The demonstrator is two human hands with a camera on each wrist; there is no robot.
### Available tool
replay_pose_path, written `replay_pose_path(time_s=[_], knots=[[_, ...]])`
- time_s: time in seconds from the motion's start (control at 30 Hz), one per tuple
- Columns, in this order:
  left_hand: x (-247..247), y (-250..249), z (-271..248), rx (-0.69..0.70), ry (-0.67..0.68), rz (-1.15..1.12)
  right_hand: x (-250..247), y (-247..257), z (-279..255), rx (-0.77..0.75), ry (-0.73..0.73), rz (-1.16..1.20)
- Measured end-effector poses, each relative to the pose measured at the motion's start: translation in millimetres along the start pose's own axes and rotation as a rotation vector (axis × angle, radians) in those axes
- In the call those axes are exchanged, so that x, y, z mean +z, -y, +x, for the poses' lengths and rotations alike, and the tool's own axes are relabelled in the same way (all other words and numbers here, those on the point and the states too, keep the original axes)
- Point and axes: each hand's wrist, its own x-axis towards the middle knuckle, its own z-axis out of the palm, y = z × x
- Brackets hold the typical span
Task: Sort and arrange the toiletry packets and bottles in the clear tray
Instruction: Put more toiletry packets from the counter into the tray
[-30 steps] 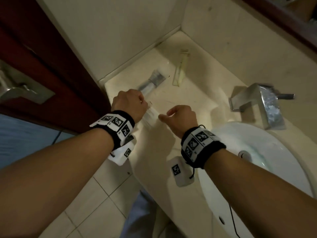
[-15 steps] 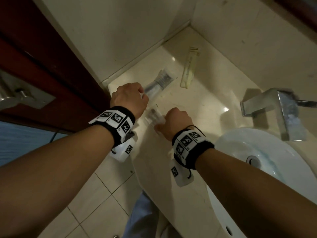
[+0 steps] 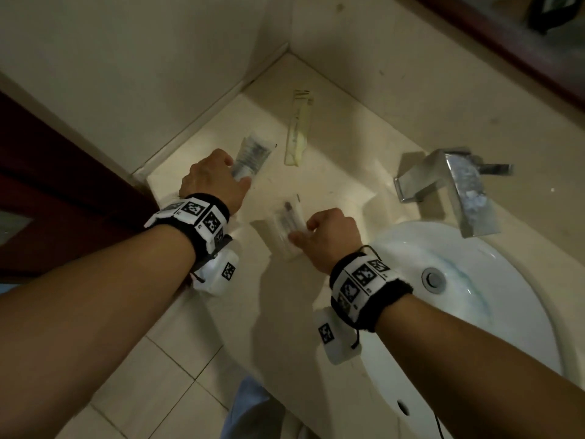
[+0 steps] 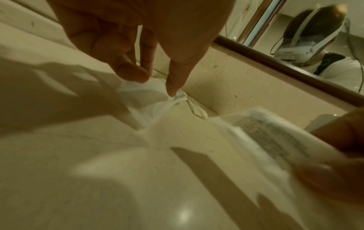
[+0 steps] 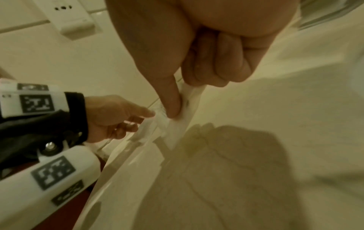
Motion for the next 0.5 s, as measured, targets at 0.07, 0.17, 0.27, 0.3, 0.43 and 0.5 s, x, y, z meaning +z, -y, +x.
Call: replay_pose_path(time_s=[0.07, 0.17, 0.27, 0.3, 0.43, 0.5], knots=[[4, -3, 4, -0.015, 0.002, 0.030, -9, -12, -2, 0.023, -0.053, 0.012], [8, -7, 8, -0.032, 0.020, 0.071, -21, -30, -6, 0.039, -0.141, 0.031], [10, -13, 6, -0.019, 0.059, 0.084, -31, -46, -12, 0.057, -0.208, 0.077], [11, -17, 4, -0.019, 0.069, 0.080, -34, -52, -13, 0.066, -0.228, 0.098], [10, -31, -6, 0.019, 0.080, 0.047, -46, -67, -20, 0.071, -0.313, 0.180], [8, -43, -17, 0.063, 0.072, 0.024, -54, -74, -26, 0.052, -0.358, 0.199]])
